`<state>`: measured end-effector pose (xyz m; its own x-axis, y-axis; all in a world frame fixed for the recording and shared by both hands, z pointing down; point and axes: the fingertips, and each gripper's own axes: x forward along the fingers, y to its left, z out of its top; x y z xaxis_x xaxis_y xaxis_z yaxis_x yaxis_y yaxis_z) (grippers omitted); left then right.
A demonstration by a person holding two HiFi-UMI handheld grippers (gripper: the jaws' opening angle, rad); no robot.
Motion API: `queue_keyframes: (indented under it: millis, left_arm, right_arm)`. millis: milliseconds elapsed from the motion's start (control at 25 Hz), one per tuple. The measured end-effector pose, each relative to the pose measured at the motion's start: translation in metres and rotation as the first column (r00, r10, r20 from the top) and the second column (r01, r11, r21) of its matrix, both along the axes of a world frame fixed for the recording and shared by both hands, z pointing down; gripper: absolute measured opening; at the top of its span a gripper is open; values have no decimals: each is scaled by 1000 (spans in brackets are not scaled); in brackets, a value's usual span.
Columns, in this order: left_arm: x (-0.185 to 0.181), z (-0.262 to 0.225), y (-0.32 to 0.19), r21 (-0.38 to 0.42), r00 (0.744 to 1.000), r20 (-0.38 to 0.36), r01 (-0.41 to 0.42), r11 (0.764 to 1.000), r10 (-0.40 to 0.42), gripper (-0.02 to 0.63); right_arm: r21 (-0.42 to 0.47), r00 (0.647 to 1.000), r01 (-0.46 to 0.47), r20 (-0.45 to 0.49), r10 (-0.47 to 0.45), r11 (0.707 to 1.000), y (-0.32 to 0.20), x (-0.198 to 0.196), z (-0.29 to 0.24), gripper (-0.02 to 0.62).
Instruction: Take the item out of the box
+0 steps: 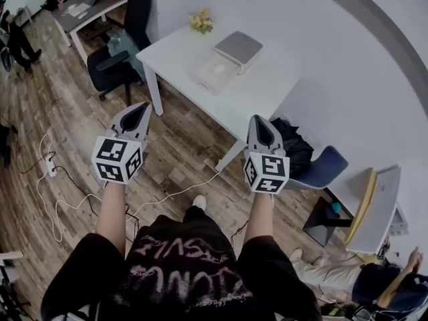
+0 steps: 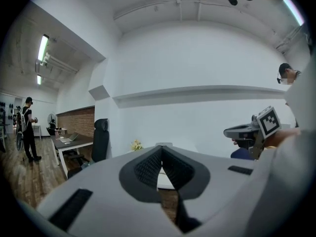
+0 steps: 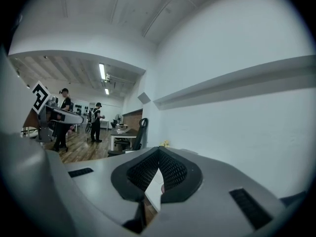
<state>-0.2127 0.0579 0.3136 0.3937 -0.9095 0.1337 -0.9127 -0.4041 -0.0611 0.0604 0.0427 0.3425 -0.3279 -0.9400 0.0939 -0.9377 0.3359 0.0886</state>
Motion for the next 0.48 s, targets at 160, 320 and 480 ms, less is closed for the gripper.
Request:
queue_keyframes:
  millis: [160,320,480]
  left_arm:
    - [12,4,-31,-8,1000,-1,12,1000,-12,2]
    - [25,7,-60,-18,1000,3,22,1000,-22,2]
    - [36,12,-83,-31,999,11,34,999,-34,2]
  right_arm:
    - [-13,1000,17,-14,-18,1000,-34,7,7,9]
    - [-24,1000,26,-6,-26,999,-65,18,11,9]
    - [-29,999,36,-16,-36,999,-93,29,15,9]
